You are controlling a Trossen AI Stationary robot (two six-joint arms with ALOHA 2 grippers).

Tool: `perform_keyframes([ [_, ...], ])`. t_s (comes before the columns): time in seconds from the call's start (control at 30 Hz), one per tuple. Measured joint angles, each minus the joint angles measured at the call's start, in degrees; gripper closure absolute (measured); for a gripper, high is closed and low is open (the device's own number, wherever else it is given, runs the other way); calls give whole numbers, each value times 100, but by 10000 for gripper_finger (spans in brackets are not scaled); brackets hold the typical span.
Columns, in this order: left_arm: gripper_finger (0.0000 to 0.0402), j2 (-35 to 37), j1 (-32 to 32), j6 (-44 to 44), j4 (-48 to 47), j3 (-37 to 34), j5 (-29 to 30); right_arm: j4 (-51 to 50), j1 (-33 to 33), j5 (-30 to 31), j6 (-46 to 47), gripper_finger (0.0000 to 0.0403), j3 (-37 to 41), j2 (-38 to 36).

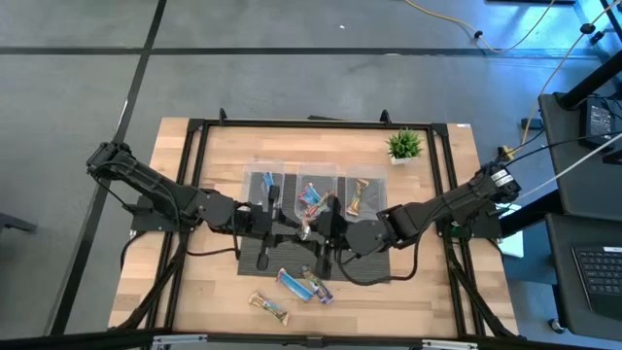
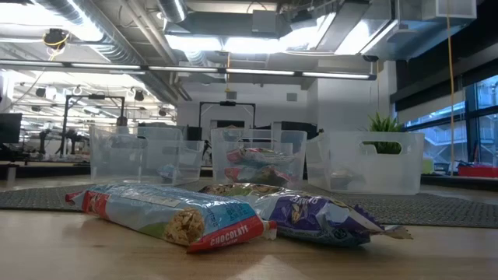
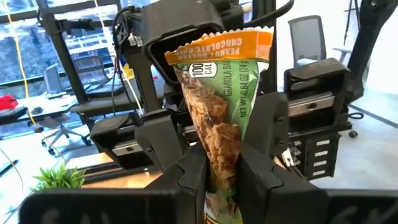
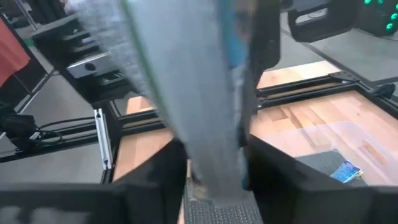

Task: Pick and place Granola Bars by type
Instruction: Put the yellow granola bar into the right transparent bin

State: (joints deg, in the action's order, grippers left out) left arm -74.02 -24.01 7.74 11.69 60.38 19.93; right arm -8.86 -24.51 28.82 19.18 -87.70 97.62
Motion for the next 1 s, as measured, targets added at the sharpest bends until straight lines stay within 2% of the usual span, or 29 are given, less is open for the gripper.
perform_keyframes([
  [0.17,320,4,0,-222,-6,0,133,-87,4,4,7,295,0,0],
  [0.3,274,155,0,-246,-175,0,149,-264,4,2,173,301,0,0],
  [0.43,229,483,0,-346,-840,0,165,-773,76,-6,827,302,0,2],
  [0.57,206,948,0,-824,-1821,2,156,-2069,273,-15,2127,305,3,-57],
  [0.7,201,1258,1,-1264,-2760,2,154,-3991,608,-31,3551,305,4,-195],
  [0.83,206,1313,0,-1687,-3220,2,159,-5864,1132,-613,4710,304,33,-154],
  [0.9,207,1260,3,-1763,-3289,2,164,-6200,1402,-752,4850,304,205,-119],
  [1.0,205,1100,13,-1767,-3293,2,241,-6074,1794,-927,4802,304,616,-104],
])
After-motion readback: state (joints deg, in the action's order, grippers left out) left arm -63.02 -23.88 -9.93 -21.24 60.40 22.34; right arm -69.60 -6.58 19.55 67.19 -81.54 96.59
